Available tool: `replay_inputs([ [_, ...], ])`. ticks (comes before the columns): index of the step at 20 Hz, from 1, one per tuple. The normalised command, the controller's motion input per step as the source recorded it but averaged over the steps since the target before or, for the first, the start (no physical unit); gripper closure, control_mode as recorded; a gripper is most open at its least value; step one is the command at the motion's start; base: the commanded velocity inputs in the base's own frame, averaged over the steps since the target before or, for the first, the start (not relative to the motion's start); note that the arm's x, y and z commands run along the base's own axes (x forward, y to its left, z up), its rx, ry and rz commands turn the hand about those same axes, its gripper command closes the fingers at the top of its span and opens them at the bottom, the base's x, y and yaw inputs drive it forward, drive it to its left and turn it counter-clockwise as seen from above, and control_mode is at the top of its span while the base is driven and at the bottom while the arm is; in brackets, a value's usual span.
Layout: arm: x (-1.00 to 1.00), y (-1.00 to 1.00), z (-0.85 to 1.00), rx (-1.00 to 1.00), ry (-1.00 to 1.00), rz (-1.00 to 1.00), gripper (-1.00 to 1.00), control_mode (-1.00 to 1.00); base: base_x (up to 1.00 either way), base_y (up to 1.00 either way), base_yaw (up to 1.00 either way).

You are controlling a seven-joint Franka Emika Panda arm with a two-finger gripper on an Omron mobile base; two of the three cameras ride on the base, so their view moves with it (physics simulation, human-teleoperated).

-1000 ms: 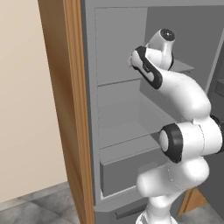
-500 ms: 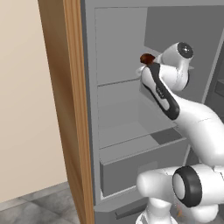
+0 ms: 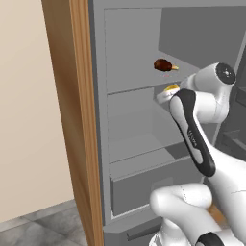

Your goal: Take the cheese, steak, and lemon wedge from the fridge and place them on the plate on the dining counter to create an appetizer plate.

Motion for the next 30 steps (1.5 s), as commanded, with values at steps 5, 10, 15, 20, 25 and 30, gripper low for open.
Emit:
replay_inputs([
  [5,0.00,0.00,0.00,0.00,0.00,0.00,1.00,1.00,-0.84,0.02,-0.05],
  [10,0.00,0.00,0.00,0.00,0.00,0.00,1.00,1.00,-0.71,0.08,-0.23],
  [15,0.00,0.00,0.00,0.00,0.00,0.00,1.00,1.00,-0.33,0.56,-0.52],
  [20,0.00,0.00,0.00,0.00,0.00,0.00,1.00,1.00,-0.13,0.66,-0.66],
  [25,0.00,0.00,0.00,0.00,0.00,0.00,1.00,1.00,-0.76,0.28,-0.70],
  [30,0.00,0.00,0.00,0.00,0.00,0.00,1.00,1.00,-0.98,0.24,-0.66],
])
